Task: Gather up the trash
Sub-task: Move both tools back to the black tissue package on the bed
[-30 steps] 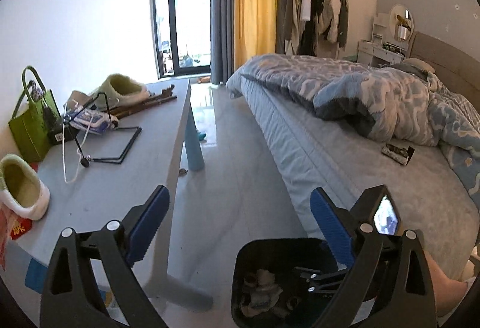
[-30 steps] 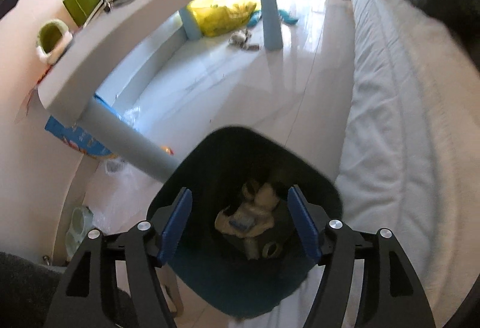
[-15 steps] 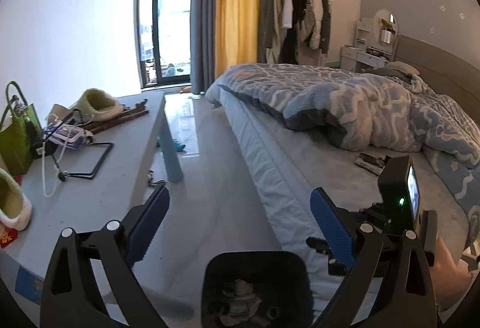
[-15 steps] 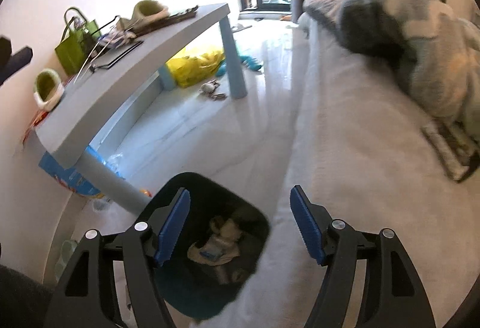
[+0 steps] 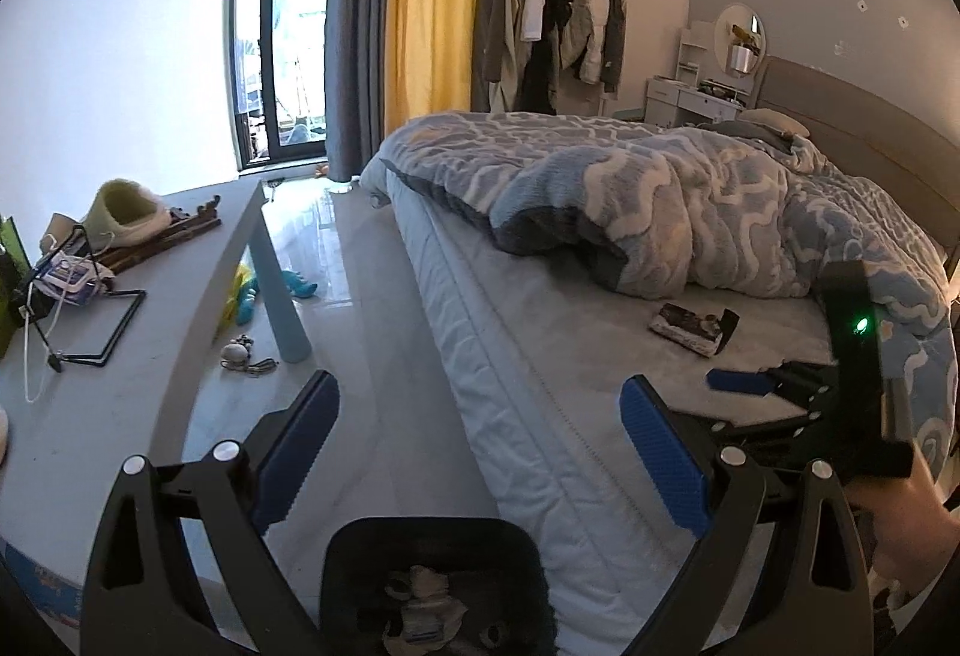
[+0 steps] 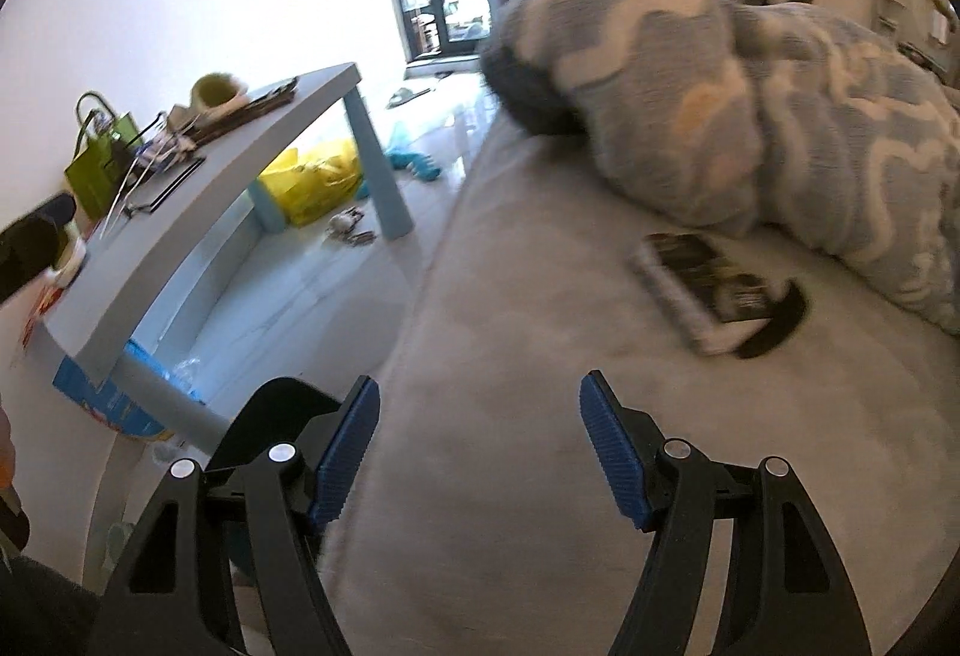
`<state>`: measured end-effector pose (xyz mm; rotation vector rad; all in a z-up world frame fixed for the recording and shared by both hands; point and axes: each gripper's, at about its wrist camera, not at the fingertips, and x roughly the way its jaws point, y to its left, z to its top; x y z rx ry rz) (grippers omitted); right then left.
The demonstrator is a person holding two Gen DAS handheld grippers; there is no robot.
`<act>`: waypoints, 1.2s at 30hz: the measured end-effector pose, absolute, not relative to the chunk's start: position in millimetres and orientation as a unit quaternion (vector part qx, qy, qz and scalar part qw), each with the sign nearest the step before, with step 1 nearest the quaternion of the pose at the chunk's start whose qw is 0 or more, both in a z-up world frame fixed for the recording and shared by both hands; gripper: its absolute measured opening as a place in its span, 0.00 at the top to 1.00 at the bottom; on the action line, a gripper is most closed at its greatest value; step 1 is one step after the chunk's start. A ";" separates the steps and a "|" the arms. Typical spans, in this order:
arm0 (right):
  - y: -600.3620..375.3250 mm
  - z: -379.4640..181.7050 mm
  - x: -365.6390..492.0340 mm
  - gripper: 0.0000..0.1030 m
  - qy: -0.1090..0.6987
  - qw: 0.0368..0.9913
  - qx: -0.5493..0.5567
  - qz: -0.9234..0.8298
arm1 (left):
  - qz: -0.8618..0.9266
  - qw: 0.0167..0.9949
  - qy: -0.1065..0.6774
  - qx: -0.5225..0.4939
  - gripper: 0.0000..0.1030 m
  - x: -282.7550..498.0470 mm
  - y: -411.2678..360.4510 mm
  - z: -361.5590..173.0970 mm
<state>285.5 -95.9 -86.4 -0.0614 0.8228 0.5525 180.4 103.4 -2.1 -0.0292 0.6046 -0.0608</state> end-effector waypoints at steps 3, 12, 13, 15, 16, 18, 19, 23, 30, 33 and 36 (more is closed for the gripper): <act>-117.9 -81.9 292.5 0.33 0.388 0.887 -0.018 0.249 | -0.037 0.953 0.301 -0.017 0.06 187.4 93.4 -5.6; -171.9 -79.5 314.3 0.52 0.384 0.900 -0.004 0.205 | -0.062 0.948 0.313 -0.018 0.07 207.8 66.0 -12.6; -175.8 -80.2 317.7 0.54 0.384 0.901 -0.004 0.201 | -0.066 0.947 0.314 -0.019 0.07 211.2 63.0 -13.2; -180.9 -82.1 323.4 0.59 0.384 0.903 -0.005 0.194 | -0.071 0.946 0.315 -0.016 0.07 216.7 56.9 -14.1; -184.1 -83.0 325.2 0.60 0.385 0.903 -0.007 0.191 | -0.076 0.946 0.315 -0.014 0.07 220.3 53.4 -15.3; -187.0 -84.1 330.4 0.65 0.387 0.903 -0.012 0.184 | -0.080 0.945 0.318 -0.011 0.07 225.9 48.9 -18.1; -189.7 -84.7 335.4 0.67 0.387 0.904 -0.014 0.180 | -0.082 0.944 0.319 -0.010 0.07 229.2 47.4 -19.7; -198.6 -86.3 346.5 0.75 0.390 0.905 -0.017 0.170 | -0.086 0.940 0.329 -0.018 0.07 243.4 44.9 -25.8; -206.0 -95.0 364.5 0.80 0.400 0.901 -0.021 0.169 | -0.106 0.933 0.342 -0.023 0.07 267.1 31.0 -36.7; -208.3 -97.7 371.5 0.80 0.403 0.898 -0.020 0.173 | -0.113 0.931 0.345 -0.017 0.07 274.5 22.9 -41.2; -208.0 -100.9 377.2 0.80 0.408 0.895 -0.022 0.180 | -0.122 0.927 0.354 -0.024 0.07 284.1 17.2 -46.1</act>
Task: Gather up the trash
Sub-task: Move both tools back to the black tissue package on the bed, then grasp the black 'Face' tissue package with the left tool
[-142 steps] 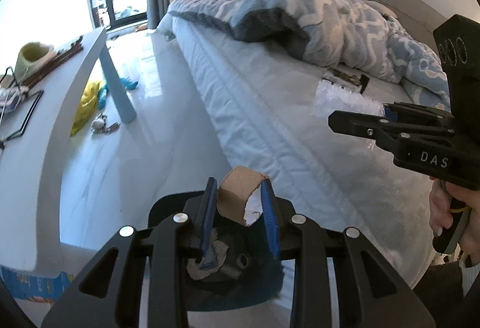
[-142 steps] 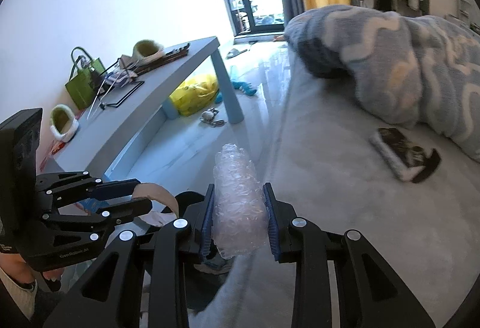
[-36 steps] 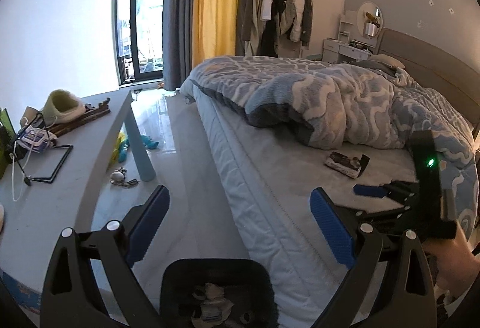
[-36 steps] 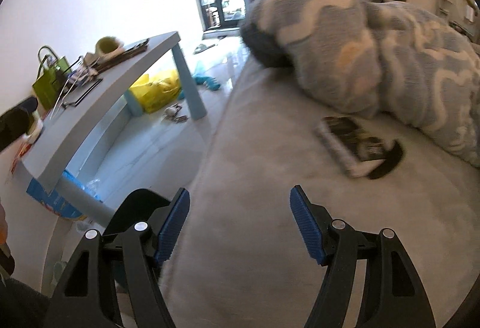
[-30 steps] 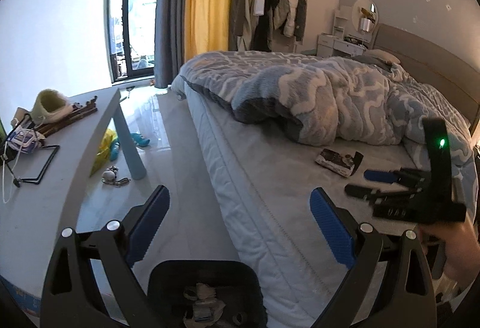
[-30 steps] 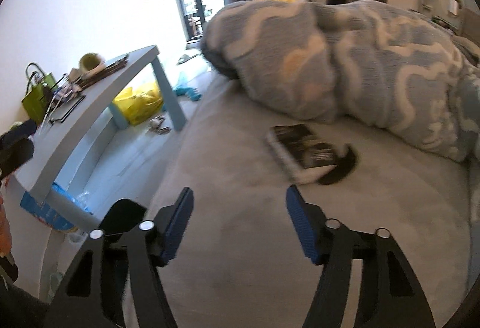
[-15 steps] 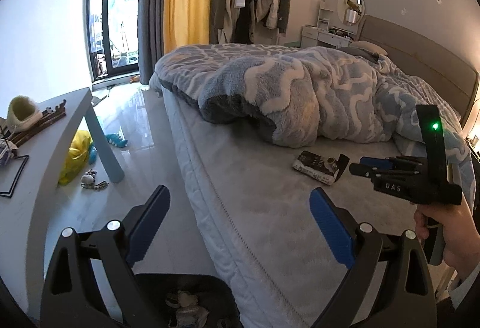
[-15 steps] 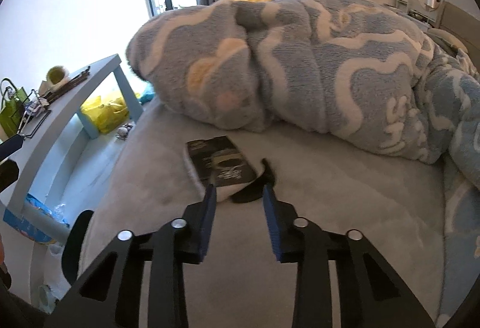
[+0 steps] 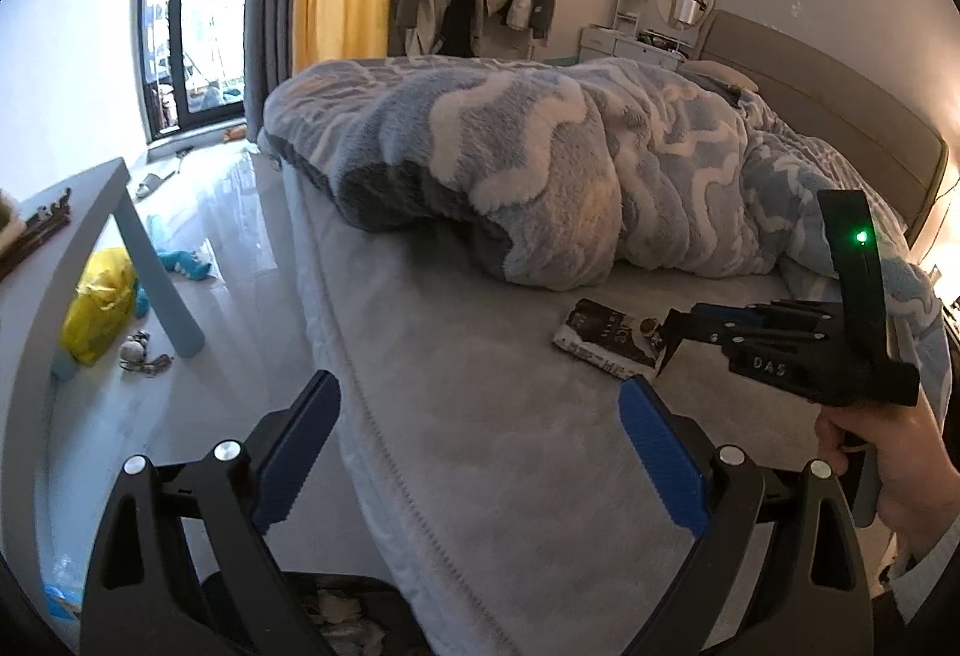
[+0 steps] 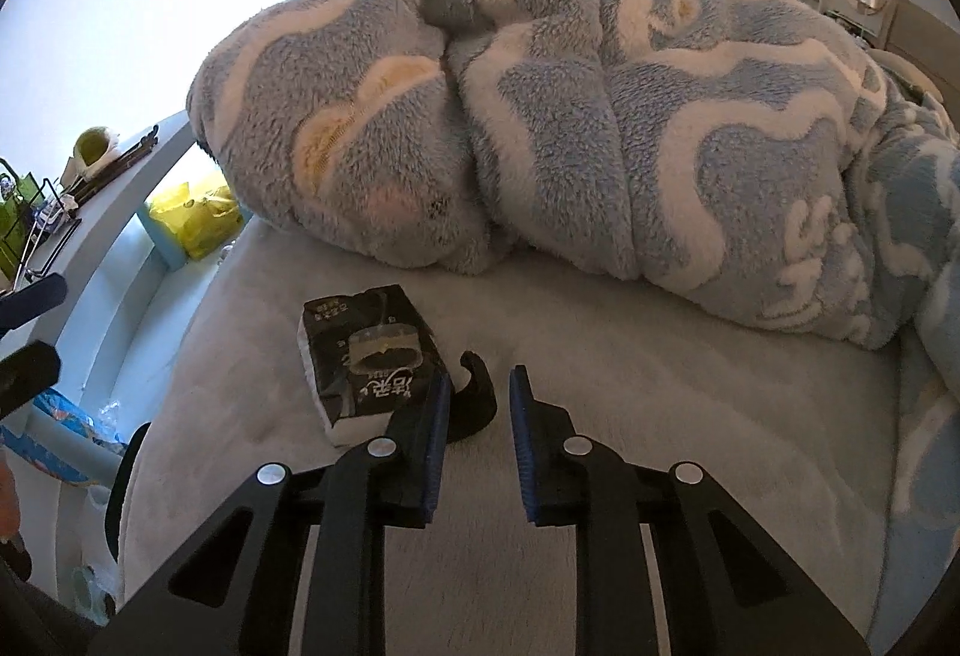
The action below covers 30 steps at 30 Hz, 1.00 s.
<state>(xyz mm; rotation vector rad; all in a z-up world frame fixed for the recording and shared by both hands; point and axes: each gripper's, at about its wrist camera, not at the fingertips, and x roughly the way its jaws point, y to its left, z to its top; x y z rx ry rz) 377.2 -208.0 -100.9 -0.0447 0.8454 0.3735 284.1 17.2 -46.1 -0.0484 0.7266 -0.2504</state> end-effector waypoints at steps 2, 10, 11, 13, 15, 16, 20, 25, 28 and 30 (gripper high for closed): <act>-206.9 -103.8 380.4 0.82 0.412 0.892 -0.021 0.186 | -0.132 0.922 0.362 -0.032 0.07 291.1 13.2 -49.7; -211.3 -101.6 385.7 0.92 0.408 0.891 -0.037 0.196 | -0.153 0.910 0.383 -0.041 0.07 309.4 -3.7 -65.4; -213.6 -100.4 385.7 0.92 0.406 0.892 -0.038 0.194 | -0.155 0.909 0.385 -0.040 0.07 310.9 -5.9 -67.1; -219.7 -98.5 385.4 0.92 0.403 0.894 -0.040 0.189 | -0.158 0.908 0.387 -0.039 0.06 313.3 -9.0 -69.2; -222.9 -98.4 386.3 0.92 0.403 0.896 -0.043 0.184 | -0.161 0.907 0.387 -0.037 0.06 316.1 -12.3 -70.4; -225.9 -98.5 386.8 0.92 0.402 0.896 -0.043 0.181 | -0.161 0.907 0.388 -0.037 0.06 317.7 -14.5 -71.4; -235.3 -98.8 386.2 0.92 0.401 0.898 -0.046 0.176 | -0.167 0.903 0.393 -0.043 0.06 324.1 -20.5 -74.9; -250.1 -99.5 384.2 0.92 0.404 0.894 -0.044 0.186 | -0.188 0.896 0.400 -0.050 0.05 333.4 -38.6 -80.2; -264.9 -96.3 380.2 0.92 0.399 0.894 -0.037 0.198 | -0.209 0.890 0.402 -0.046 0.04 337.0 -56.0 -84.5; -274.1 -93.4 377.4 0.92 0.398 0.894 -0.032 0.204 | -0.221 0.887 0.403 -0.037 0.04 338.9 -67.3 -88.3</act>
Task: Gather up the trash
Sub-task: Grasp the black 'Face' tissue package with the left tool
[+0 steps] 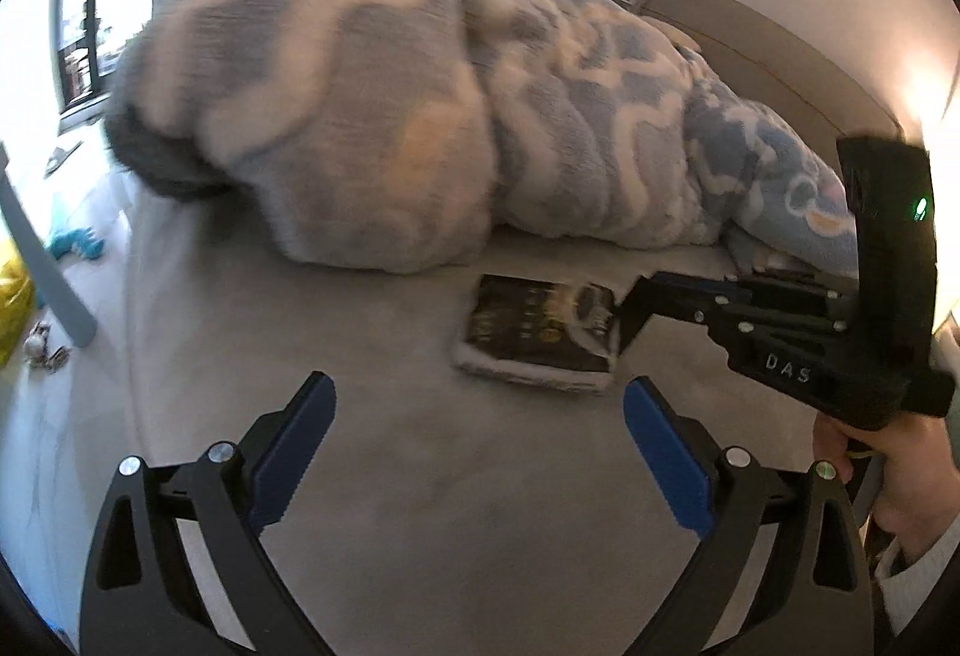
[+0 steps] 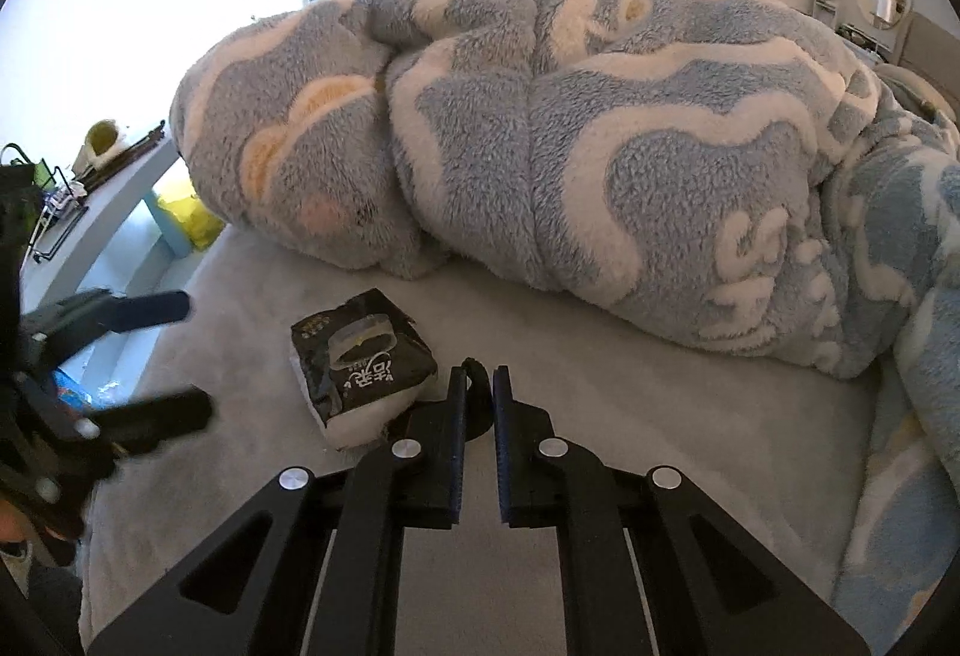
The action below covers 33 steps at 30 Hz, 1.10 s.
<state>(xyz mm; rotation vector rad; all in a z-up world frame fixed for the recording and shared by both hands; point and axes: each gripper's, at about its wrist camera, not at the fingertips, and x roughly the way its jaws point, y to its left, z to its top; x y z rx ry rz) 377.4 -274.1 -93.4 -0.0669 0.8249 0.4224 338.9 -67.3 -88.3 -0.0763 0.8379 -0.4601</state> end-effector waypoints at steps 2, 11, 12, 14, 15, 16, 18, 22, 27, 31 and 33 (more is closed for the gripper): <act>-280.2 -95.4 377.0 0.92 0.402 0.891 -0.024 0.211 | -0.234 0.886 0.400 -0.023 0.04 343.3 -79.2 -92.8; -287.9 -104.1 376.7 0.92 0.412 0.881 -0.011 0.233 | -0.277 0.871 0.406 0.007 0.04 363.1 -102.3 -107.2; -290.3 -104.2 377.3 0.92 0.413 0.880 -0.010 0.234 | -0.278 0.868 0.411 0.008 0.04 365.4 -104.0 -109.6; -293.4 -105.1 377.4 0.92 0.415 0.879 -0.008 0.234 | -0.276 0.865 0.419 0.011 0.04 370.0 -105.6 -114.7; -295.4 -106.8 378.4 0.92 0.417 0.878 -0.007 0.234 | -0.276 0.864 0.421 0.010 0.04 372.2 -105.9 -117.3; -293.3 -109.7 379.7 0.92 0.419 0.877 -0.005 0.234 | -0.278 0.862 0.424 0.008 0.04 374.0 -106.2 -118.9; -297.8 -111.0 381.0 0.92 0.422 0.875 0.000 0.236 | -0.281 0.861 0.425 0.006 0.04 376.9 -107.6 -120.6; -299.2 -111.9 384.7 0.92 0.425 0.872 0.002 0.240 | -0.299 0.856 0.422 0.005 0.05 379.6 -114.3 -121.5; -294.7 -111.9 395.7 0.92 0.430 0.869 0.005 0.244 | -0.305 0.849 0.431 0.014 0.09 384.6 -122.7 -127.0; -295.3 -113.1 399.5 0.92 0.433 0.867 0.004 0.244 | -0.297 0.849 0.438 0.009 0.21 391.5 -124.5 -129.8; -287.1 -116.0 402.8 0.92 0.435 0.867 0.004 0.244 | -0.297 0.848 0.439 0.004 0.23 392.5 -122.9 -130.0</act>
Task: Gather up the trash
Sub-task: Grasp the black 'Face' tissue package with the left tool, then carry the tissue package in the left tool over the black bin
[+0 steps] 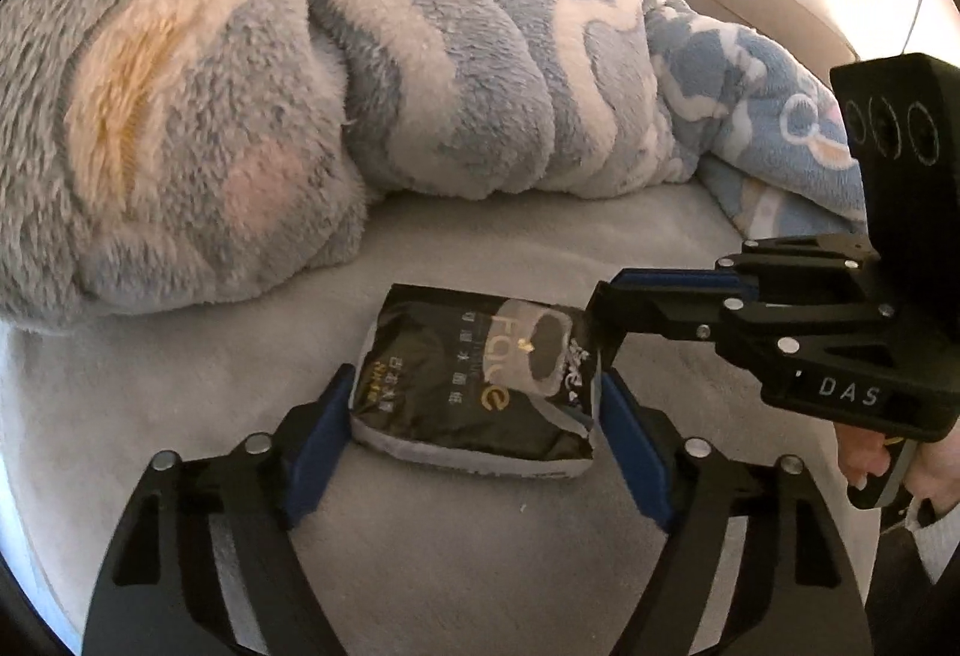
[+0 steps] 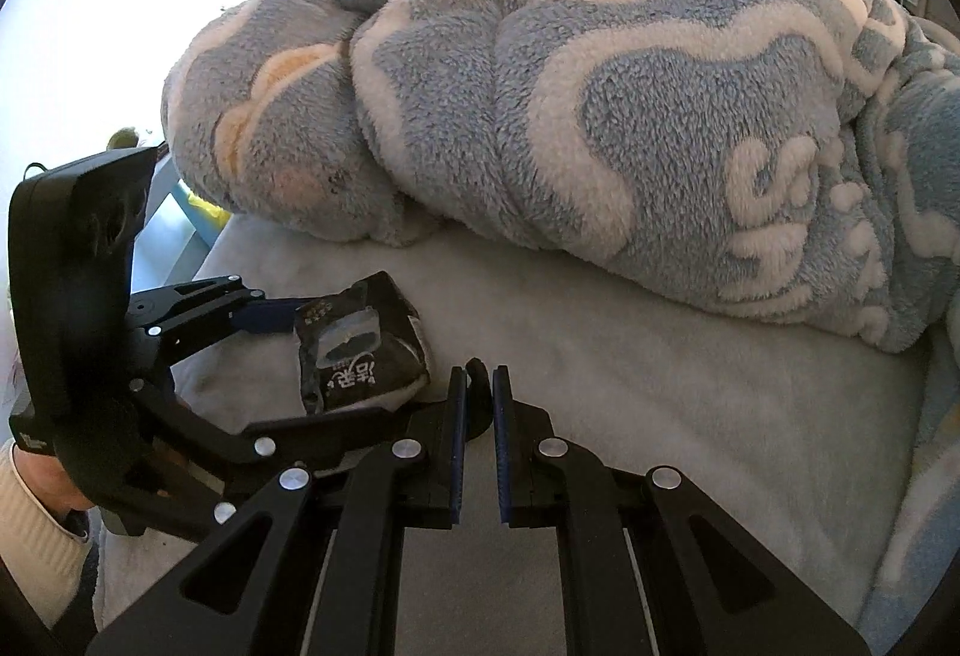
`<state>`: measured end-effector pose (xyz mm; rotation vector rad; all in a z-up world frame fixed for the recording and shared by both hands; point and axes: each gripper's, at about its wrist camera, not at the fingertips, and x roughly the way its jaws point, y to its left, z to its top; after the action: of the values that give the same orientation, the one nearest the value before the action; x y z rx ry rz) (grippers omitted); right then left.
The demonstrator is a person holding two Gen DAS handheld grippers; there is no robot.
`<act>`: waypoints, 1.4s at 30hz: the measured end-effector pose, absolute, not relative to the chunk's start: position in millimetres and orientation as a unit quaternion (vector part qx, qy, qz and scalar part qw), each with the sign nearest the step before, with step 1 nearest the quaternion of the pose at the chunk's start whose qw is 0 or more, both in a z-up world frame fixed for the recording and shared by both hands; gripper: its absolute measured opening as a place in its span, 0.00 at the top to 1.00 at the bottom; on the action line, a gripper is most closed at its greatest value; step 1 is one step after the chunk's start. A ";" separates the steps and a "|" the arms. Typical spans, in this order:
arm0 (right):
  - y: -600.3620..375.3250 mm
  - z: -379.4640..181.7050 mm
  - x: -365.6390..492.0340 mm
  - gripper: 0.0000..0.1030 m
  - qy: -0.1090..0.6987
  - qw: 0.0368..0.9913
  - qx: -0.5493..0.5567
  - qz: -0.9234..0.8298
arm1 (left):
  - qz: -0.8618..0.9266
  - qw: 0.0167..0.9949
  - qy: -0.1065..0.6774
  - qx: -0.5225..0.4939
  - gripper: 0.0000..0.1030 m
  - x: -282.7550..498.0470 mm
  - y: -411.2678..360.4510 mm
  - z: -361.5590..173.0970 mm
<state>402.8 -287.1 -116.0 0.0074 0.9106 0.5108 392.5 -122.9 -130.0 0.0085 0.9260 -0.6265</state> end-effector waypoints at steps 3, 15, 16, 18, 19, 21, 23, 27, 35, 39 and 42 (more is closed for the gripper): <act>-284.3 -117.1 404.8 0.92 0.435 0.867 0.004 0.243 | -0.301 0.847 0.439 -0.006 0.26 391.4 -115.7 -128.0; -284.7 -105.9 394.4 0.92 0.430 0.874 0.000 0.225 | -0.271 0.865 0.422 -0.023 0.27 372.6 -92.5 -108.0; -283.8 -103.9 391.5 0.92 0.428 0.876 0.001 0.224 | -0.269 0.867 0.418 -0.023 0.27 368.3 -90.7 -104.2; -283.7 -101.0 385.5 0.92 0.424 0.878 0.001 0.223 | -0.265 0.871 0.413 -0.025 0.27 359.3 -87.3 -96.9; -282.6 -98.4 379.5 0.92 0.422 0.879 0.001 0.223 | -0.264 0.872 0.411 -0.026 0.27 355.3 -85.4 -94.2; -278.3 -94.1 371.1 0.92 0.418 0.881 0.000 0.223 | -0.259 0.875 0.409 -0.028 0.27 346.6 -82.0 -89.7; -272.1 -87.8 362.6 0.92 0.413 0.883 -0.006 0.223 | -0.249 0.879 0.406 -0.031 0.27 336.5 -76.7 -84.6; -262.1 -79.3 350.1 0.93 0.405 0.886 -0.009 0.224 | -0.231 0.885 0.403 -0.040 0.27 318.9 -66.6 -77.8; -244.0 -70.4 319.3 0.93 0.393 0.889 -0.009 0.236 | -0.189 0.895 0.401 -0.038 0.27 282.5 -44.7 -69.9; -228.2 -65.9 298.9 0.93 0.387 0.889 -0.008 0.243 | -0.172 0.899 0.400 -0.033 0.27 259.5 -32.9 -65.5; -221.0 -63.4 286.9 0.93 0.384 0.890 -0.006 0.247 | -0.162 0.901 0.402 -0.031 0.27 246.8 -26.5 -64.1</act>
<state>286.9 -221.0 -63.4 -0.0133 0.7978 0.5128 246.8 -26.5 -64.1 -0.0640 0.8310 -0.3349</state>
